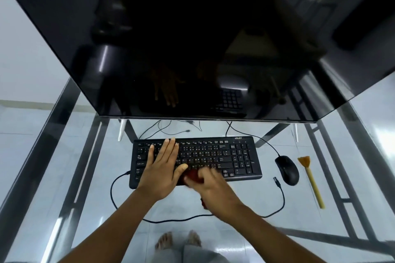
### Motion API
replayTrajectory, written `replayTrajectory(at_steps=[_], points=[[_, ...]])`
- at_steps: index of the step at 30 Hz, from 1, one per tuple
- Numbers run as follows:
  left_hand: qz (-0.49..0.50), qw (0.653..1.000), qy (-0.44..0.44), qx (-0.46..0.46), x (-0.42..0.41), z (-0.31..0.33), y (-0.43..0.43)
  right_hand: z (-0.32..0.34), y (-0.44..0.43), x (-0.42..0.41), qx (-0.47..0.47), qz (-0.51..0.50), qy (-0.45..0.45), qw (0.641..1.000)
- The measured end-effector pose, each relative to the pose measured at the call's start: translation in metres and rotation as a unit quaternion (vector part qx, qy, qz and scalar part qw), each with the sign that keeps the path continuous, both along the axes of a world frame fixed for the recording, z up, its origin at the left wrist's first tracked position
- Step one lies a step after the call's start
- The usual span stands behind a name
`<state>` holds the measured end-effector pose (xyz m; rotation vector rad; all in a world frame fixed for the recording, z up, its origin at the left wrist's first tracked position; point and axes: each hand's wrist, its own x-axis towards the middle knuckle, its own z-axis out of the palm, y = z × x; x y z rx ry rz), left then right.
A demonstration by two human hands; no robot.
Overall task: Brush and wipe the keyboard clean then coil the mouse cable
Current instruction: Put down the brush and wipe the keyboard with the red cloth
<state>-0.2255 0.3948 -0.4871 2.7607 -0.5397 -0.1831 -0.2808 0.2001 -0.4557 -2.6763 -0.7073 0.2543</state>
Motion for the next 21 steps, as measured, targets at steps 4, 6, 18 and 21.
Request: replayTrajectory(at_steps=[4,6,18,21], points=[[0.028,0.998,-0.047,0.027,0.002,-0.004,-0.009,0.003,-0.038,0.014,-0.013,-0.164,-0.041,0.985],[0.050,0.997,-0.050,0.044,0.001,-0.007,-0.016,-0.001,-0.048,0.026,-0.025,-0.233,-0.077,0.969],[0.058,0.993,-0.069,0.073,-0.003,-0.015,-0.010,-0.004,0.003,0.070,-0.001,-0.217,-0.066,0.974],[0.045,0.995,-0.067,0.065,-0.002,-0.016,-0.006,-0.002,0.011,0.052,0.048,-0.087,-0.030,0.995]])
